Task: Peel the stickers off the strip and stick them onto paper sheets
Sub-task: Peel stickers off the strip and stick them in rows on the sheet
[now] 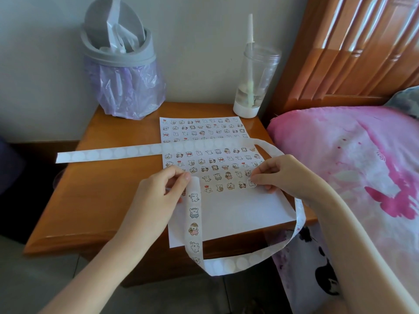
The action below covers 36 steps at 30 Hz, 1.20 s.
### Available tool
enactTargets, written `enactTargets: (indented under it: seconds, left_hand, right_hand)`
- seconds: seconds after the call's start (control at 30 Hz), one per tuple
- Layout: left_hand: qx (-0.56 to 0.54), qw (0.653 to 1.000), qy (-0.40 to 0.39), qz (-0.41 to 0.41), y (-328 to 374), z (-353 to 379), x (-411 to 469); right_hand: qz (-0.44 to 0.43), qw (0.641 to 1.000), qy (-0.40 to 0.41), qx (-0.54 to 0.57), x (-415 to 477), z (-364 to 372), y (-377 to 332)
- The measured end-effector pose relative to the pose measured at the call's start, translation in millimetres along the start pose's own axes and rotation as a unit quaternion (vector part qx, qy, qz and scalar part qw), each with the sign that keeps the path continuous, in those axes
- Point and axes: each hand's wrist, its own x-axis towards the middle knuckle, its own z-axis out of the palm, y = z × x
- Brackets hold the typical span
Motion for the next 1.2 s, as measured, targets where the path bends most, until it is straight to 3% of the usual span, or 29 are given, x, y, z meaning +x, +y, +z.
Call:
enactTargets:
  seconds: [1.07,1.2]
  left_hand:
    - [0.023,1.000,0.013,0.005,-0.6,0.0,0.6]
    - [-0.034,0.999,0.022,-0.011,4.8,-3.6,2.1]
  right_hand:
    - [-0.060,0.992,0.092,-0.057,4.3,8.7,14.6]
    - [-0.152,0.975,0.152,0.062,-13.7,19.9,-17.5]
